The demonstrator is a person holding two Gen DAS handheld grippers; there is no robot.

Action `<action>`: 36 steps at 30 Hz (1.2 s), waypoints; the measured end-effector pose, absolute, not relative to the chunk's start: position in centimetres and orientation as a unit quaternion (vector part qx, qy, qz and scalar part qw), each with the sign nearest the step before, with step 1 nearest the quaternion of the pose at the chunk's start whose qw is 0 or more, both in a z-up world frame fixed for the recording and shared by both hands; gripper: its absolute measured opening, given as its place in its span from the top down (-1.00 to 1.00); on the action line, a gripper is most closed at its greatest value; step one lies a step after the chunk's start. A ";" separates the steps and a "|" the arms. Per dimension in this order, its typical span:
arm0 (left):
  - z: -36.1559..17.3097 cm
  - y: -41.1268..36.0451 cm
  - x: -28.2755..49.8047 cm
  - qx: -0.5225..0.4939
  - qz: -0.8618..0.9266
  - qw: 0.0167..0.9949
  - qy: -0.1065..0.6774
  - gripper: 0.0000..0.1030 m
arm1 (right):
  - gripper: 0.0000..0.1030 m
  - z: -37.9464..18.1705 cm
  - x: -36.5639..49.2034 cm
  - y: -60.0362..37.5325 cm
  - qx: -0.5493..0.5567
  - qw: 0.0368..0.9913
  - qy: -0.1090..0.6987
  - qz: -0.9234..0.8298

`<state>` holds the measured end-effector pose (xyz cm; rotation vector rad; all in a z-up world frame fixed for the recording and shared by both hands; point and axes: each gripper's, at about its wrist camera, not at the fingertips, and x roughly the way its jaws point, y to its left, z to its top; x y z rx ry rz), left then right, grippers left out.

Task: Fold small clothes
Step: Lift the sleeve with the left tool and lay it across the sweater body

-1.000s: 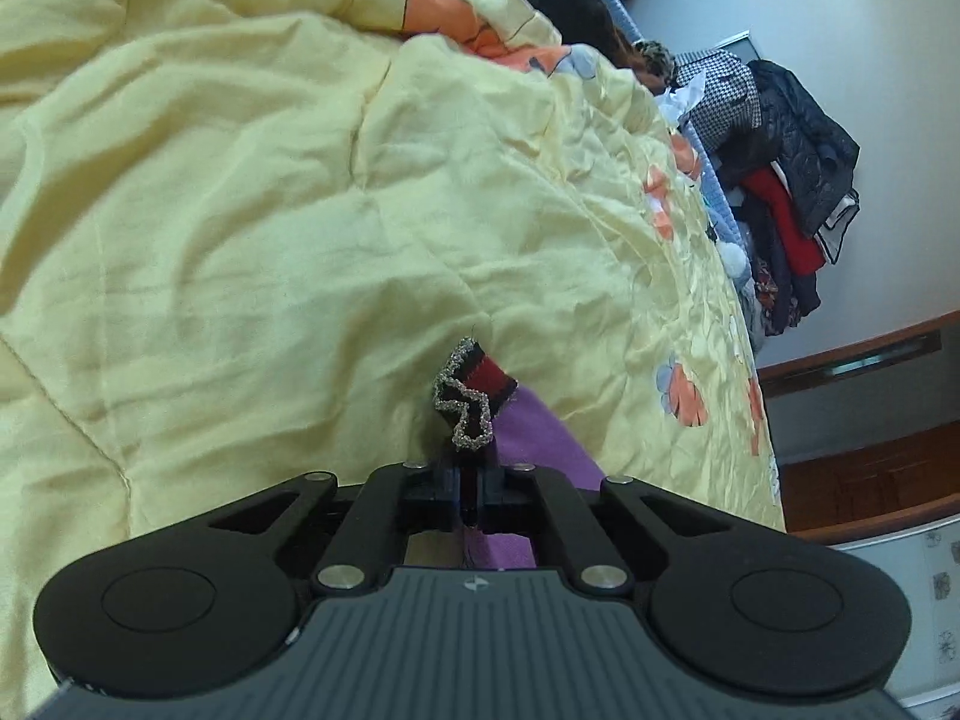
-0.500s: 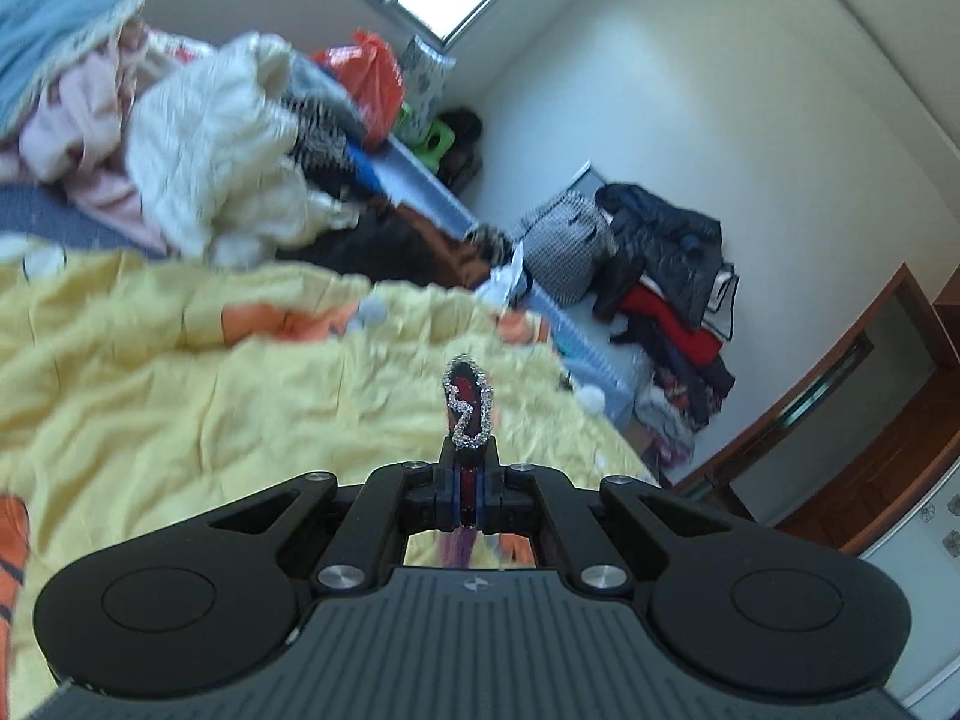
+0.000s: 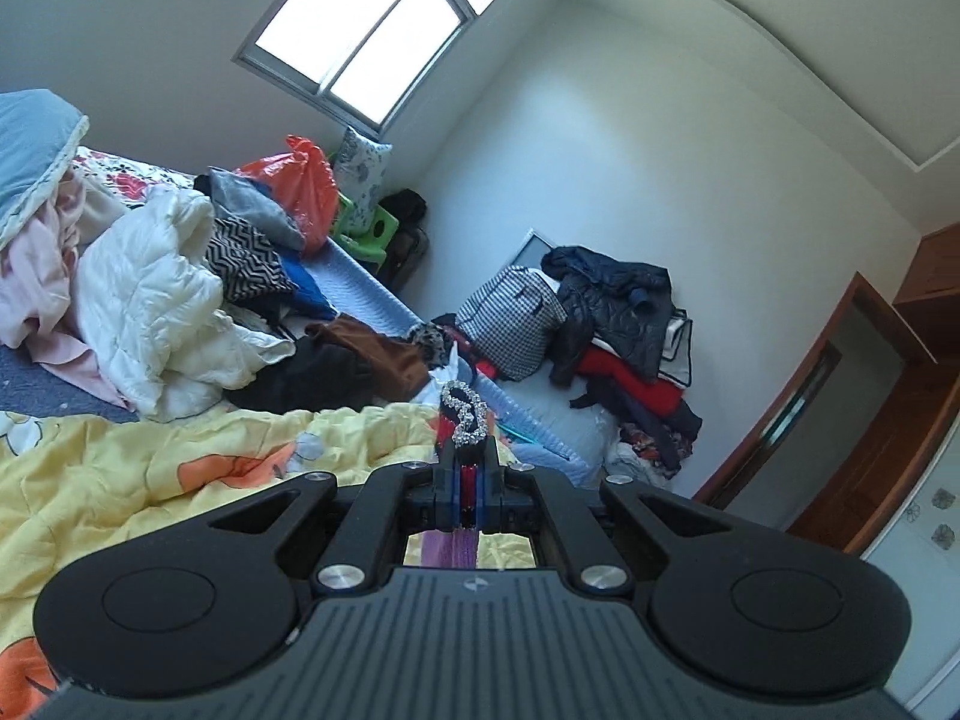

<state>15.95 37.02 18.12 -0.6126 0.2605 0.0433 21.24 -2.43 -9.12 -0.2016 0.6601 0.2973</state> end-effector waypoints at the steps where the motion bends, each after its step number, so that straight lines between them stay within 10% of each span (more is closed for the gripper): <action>1: 18.3 36.5 16.0 -0.298 0.014 0.946 0.129 0.91 | -0.72 -9.9 22.4 -1.4 -0.120 0.924 0.333 0.144; 36: 1.2 -16.3 21.9 -0.004 -0.357 0.858 0.370 0.91 | -0.79 -8.6 3.2 -20.0 0.121 0.922 0.361 0.064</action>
